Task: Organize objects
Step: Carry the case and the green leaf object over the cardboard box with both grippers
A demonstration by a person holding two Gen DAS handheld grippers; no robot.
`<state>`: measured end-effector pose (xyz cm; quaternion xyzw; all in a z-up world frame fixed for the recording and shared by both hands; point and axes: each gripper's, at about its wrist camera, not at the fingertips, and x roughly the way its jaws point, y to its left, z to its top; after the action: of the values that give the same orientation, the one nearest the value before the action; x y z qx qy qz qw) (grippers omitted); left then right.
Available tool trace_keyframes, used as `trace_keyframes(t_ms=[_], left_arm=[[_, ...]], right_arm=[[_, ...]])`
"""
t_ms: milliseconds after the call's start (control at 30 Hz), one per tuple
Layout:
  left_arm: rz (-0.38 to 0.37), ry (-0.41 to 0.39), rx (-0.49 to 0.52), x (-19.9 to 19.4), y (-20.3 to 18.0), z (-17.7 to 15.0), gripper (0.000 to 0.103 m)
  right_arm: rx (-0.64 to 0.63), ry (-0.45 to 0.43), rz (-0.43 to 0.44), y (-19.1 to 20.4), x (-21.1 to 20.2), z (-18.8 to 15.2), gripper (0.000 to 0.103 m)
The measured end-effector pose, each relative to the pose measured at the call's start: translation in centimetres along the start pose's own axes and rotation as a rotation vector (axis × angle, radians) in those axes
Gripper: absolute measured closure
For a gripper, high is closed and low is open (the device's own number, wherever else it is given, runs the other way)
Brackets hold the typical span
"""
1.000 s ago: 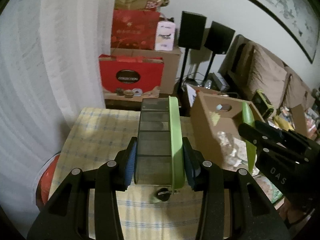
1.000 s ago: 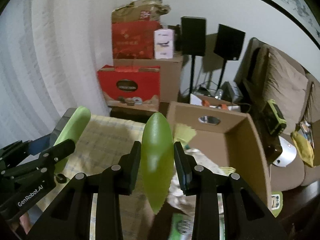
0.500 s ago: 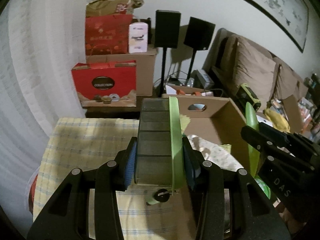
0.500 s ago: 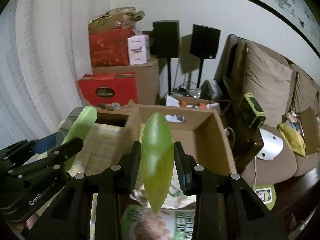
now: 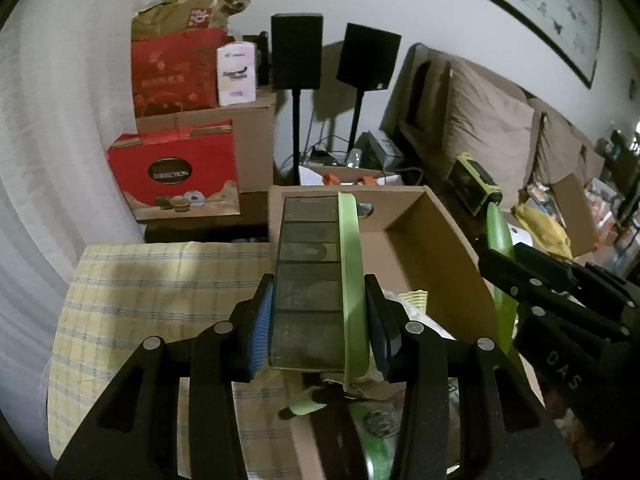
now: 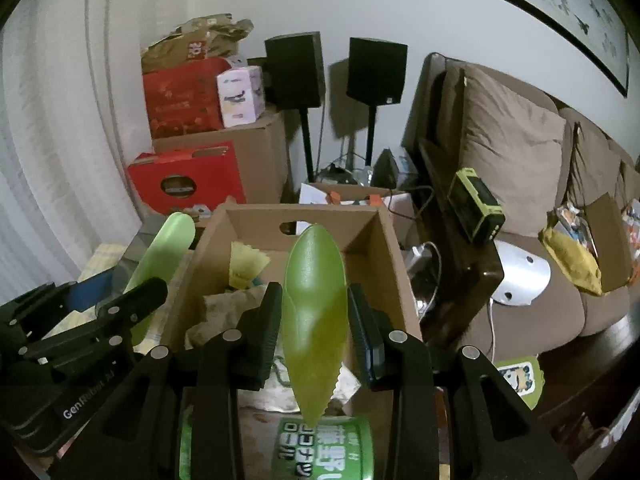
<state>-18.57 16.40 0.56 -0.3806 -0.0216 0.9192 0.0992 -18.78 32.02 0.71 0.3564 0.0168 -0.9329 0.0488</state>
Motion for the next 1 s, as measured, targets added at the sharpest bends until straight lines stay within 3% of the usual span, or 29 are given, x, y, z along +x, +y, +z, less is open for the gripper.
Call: trace_keyframes(t_ms=[433,1000], left_arm=[[-0.025,0.034,0.016,2.6,-2.7,-0.2,0.063],[-0.006,0.082,0.015,5.0,-2.5,-1.3,0.063]], right_arm=[[0.030,0.032,-0.002,-2.0,1.7,-0.6,0.070],[0.039,0.071,0.015,-2.3,3.6,-1.4,0.070]])
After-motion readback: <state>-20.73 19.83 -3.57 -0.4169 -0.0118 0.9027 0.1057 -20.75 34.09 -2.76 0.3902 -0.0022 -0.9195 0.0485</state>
